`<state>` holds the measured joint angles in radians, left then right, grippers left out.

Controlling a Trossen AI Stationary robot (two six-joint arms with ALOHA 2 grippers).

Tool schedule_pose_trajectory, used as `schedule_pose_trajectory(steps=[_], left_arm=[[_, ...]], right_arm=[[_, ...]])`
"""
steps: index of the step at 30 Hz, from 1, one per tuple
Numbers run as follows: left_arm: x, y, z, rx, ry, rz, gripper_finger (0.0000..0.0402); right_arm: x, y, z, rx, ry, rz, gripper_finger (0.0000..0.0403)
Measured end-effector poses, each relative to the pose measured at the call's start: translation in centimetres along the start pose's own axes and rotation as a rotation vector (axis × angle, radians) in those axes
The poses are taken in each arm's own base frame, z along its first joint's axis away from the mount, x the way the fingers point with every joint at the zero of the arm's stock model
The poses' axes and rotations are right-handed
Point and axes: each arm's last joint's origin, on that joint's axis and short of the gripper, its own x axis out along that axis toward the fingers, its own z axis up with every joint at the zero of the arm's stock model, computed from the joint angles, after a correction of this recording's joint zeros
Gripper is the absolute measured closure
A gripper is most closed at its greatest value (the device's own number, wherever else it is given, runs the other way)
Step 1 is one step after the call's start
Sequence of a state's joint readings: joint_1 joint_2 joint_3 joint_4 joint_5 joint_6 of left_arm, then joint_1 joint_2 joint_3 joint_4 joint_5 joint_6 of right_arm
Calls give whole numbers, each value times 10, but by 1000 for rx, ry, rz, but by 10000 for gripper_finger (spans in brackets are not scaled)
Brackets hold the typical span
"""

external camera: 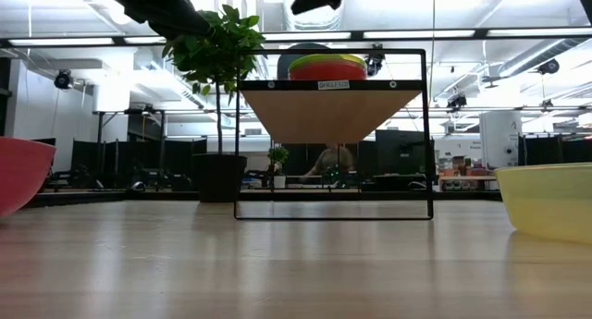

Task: Place and stack bowls onto a shelf
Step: Stack the blue bowl into the pink bowl on the shelf

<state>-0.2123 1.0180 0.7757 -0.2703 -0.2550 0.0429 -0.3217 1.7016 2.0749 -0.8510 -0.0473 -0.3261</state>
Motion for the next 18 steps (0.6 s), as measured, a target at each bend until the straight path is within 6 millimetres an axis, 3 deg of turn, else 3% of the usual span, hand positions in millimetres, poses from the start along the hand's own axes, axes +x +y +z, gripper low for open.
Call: schedule_pose_trajectory(steps=[6, 13, 18], left_arm=[[0, 0, 0, 0, 0, 0, 348], [0, 0, 0, 1, 1, 0, 348], [0, 0, 0, 1, 1, 0, 348]], right_arm=[[28, -9, -11, 83, -103, -16, 388], [62, -12, -44, 166, -92, -36, 394], [72, -11, -60, 202, -51, -31, 394]])
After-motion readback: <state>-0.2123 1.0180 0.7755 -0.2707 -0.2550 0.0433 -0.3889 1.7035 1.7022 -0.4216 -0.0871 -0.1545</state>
